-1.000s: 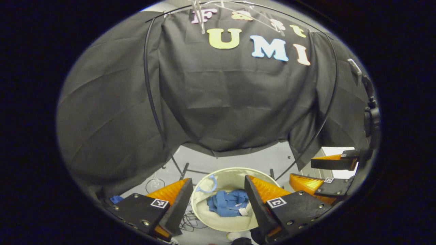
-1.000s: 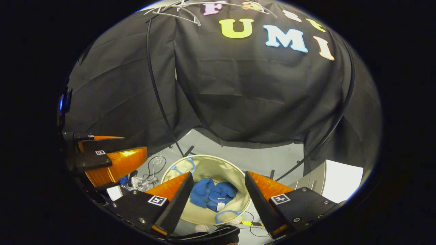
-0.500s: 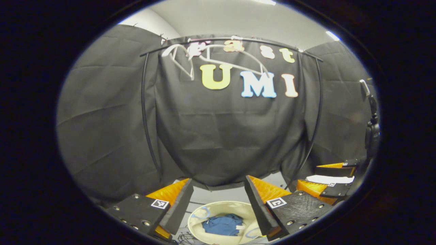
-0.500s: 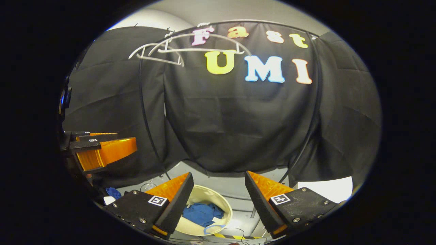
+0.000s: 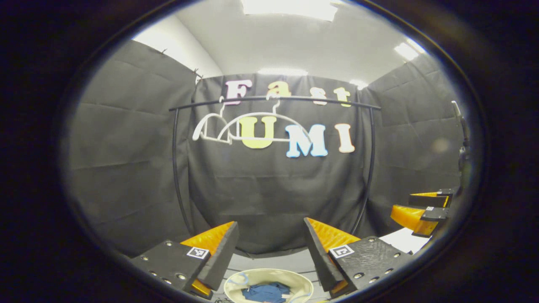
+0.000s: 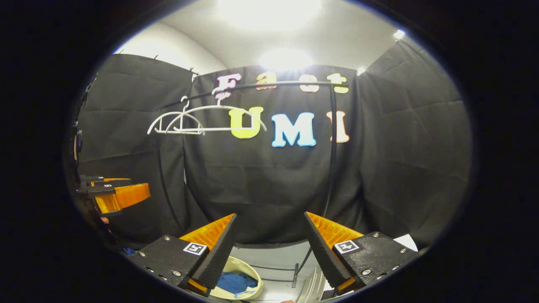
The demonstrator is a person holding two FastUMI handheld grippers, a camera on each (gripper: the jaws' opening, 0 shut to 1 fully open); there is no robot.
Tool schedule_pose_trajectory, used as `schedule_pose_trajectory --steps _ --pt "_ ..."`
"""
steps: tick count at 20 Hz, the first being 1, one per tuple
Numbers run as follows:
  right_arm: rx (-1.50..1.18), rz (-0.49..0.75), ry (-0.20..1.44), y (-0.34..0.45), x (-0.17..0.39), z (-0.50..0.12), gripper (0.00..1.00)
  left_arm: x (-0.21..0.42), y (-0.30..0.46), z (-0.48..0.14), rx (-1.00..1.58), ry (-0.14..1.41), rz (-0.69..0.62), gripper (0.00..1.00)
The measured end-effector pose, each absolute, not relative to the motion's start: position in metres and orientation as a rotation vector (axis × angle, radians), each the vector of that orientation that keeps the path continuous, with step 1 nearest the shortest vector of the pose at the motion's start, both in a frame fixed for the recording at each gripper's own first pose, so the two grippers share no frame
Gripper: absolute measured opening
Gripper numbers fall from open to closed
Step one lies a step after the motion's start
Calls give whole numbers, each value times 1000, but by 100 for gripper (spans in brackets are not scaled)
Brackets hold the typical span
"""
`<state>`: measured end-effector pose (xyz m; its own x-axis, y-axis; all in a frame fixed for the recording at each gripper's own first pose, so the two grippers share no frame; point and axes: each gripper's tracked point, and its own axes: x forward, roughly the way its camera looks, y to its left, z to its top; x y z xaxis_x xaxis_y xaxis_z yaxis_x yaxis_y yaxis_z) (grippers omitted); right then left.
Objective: Grasp the clothes on the hanger with both hands and then place them into the laundry hamper below.
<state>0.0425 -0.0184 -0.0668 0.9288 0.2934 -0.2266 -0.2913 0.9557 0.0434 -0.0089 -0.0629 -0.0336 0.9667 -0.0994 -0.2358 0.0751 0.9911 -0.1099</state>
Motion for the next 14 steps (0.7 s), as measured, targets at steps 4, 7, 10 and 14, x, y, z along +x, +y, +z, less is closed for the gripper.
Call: schedule_pose_trajectory --steps 4,7,10,14 --pt "26 261 135 -42 30 -26 94 -17 -61 -2 -94 195 -76 87" --pt "9 227 58 -59 24 -7 94 -24 -58 17 -84 152 -61 87" --pt "9 202 35 -67 17 -4 92 -32 -46 34 -71 110 -34 87" --pt "8 174 22 -76 3 0 94 -44 -35 45 -68 88 -18 87"
